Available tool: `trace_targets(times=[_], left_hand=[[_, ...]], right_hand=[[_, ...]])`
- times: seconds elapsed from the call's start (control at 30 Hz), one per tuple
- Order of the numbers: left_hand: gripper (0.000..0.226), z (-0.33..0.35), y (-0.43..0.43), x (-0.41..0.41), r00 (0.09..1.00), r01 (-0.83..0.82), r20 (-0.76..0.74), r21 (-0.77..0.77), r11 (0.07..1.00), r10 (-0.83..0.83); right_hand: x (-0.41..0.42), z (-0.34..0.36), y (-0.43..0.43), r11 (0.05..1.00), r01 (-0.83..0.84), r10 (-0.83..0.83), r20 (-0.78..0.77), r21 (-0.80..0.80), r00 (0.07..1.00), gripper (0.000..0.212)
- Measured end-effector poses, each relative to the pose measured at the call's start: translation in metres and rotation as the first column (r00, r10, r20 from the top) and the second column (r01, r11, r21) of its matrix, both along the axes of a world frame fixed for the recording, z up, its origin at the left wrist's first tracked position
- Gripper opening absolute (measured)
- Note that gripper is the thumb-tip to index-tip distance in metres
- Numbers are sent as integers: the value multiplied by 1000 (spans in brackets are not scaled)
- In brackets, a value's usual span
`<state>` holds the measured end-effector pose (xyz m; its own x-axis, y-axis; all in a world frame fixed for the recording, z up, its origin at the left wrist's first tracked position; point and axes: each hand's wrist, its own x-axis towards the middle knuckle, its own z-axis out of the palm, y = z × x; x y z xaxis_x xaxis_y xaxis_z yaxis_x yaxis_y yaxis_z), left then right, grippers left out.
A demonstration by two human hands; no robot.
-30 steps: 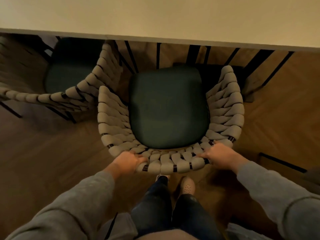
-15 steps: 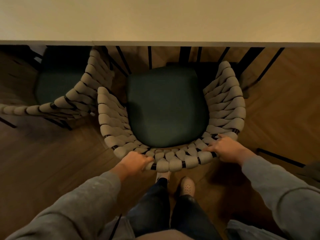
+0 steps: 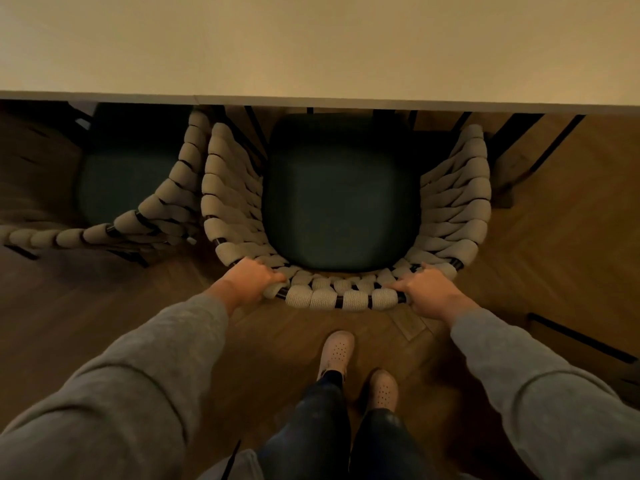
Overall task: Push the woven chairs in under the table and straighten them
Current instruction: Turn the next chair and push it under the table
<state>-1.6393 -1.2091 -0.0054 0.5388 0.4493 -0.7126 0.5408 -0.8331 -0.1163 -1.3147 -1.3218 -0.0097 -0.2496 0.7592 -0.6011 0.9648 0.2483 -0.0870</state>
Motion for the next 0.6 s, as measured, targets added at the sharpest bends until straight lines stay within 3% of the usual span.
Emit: trace_targets(times=[0.3,0.6], left_hand=[[45,1,54,-4,997,-79,22,17,997,78],[48,-1,70,-8,1000,-10,-9,-14,1000,10]], right_hand=[[-2,-1,61,998,-29,30,-21,56,999,45],[-1,-16,67,996,-55,56,-13,77,998,49]])
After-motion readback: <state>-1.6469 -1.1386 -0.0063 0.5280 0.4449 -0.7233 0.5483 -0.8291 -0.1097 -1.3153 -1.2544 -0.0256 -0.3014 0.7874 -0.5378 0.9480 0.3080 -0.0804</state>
